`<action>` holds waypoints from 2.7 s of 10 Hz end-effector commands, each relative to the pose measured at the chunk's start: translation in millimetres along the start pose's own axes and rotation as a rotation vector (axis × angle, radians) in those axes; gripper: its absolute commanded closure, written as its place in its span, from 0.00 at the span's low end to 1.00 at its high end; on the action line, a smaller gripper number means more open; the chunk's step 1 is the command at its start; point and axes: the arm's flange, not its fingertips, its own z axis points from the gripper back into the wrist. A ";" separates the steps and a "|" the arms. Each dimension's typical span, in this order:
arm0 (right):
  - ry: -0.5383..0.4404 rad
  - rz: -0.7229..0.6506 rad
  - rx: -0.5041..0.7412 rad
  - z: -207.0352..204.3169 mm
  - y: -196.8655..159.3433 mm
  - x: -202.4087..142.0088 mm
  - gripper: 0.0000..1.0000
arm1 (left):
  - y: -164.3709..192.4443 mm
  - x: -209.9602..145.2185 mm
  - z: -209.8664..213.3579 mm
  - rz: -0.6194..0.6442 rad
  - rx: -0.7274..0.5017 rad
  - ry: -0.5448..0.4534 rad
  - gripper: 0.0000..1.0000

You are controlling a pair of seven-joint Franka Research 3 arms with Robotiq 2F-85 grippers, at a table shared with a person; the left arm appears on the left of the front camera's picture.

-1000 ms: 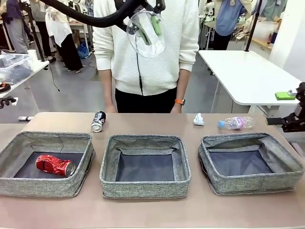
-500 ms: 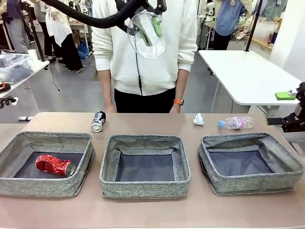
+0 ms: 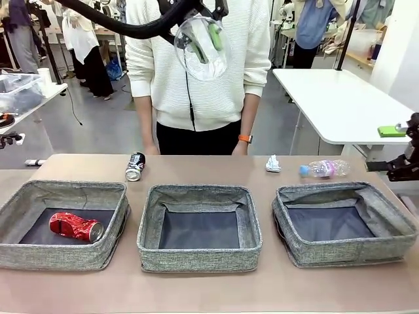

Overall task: Sort the waste into the appropriate baskets.
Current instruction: Place the picked waste into the Fabric basket indicated by the person.

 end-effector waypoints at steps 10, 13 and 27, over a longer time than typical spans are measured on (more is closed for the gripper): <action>-0.003 0.001 0.014 1.0 2.4 0.8 0.00 | 1.2 -2.9 1.7 -0.006 0.015 -0.001 0.69; -0.003 0.001 0.014 1.0 2.4 0.8 0.00 | 1.2 -2.9 1.7 -0.006 0.015 -0.001 0.69; -0.598 0.065 0.052 243.3 -15.9 -105.5 0.00 | -45.4 95.9 -238.4 -0.231 -0.028 0.268 0.69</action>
